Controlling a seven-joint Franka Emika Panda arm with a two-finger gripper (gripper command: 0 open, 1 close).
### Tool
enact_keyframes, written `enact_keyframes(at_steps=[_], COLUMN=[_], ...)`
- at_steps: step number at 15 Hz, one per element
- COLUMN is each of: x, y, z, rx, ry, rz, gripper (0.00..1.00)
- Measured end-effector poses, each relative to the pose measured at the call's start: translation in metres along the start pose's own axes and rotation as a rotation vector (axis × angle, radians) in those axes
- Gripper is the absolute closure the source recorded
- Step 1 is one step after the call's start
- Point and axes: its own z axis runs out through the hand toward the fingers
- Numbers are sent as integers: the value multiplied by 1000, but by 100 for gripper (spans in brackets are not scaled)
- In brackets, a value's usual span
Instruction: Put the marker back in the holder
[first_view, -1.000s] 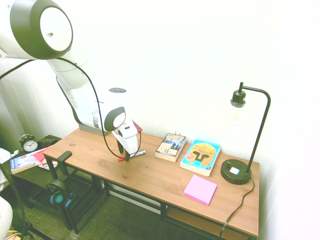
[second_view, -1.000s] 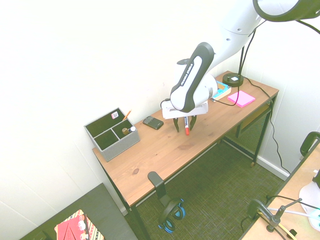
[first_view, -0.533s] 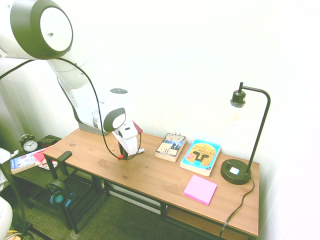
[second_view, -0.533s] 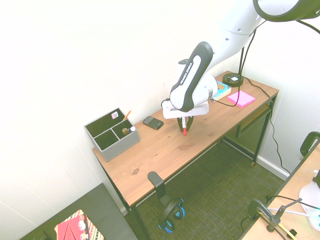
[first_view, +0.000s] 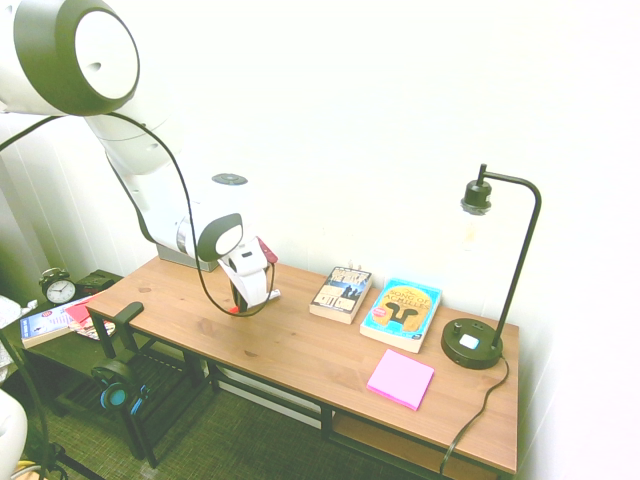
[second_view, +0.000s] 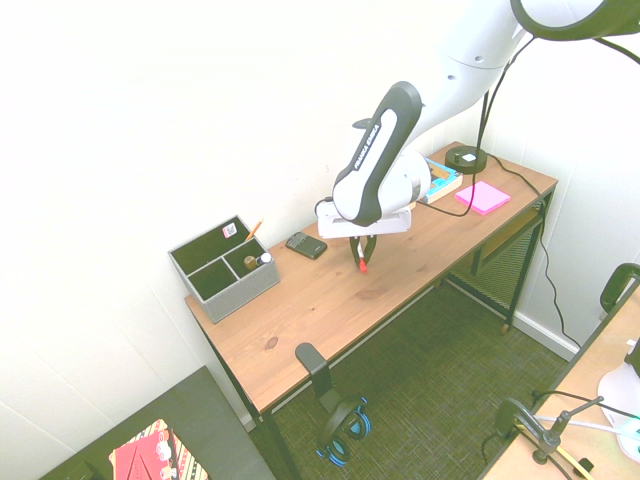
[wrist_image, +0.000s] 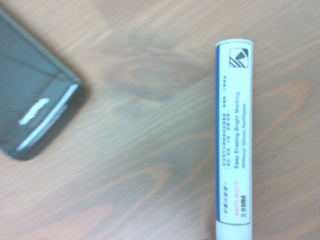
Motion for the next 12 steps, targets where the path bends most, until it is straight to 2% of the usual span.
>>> enact_keyframes(at_steps=[3, 6, 9, 12], x=[-63, -116, -170, -183], y=[-24, -43, -63, -87], z=[-58, -90, -97, -69], rx=[126, 202, 269, 295], ry=[-162, -357, -524, -625], rz=[53, 89, 103, 148], gripper=[100, 100, 100, 100])
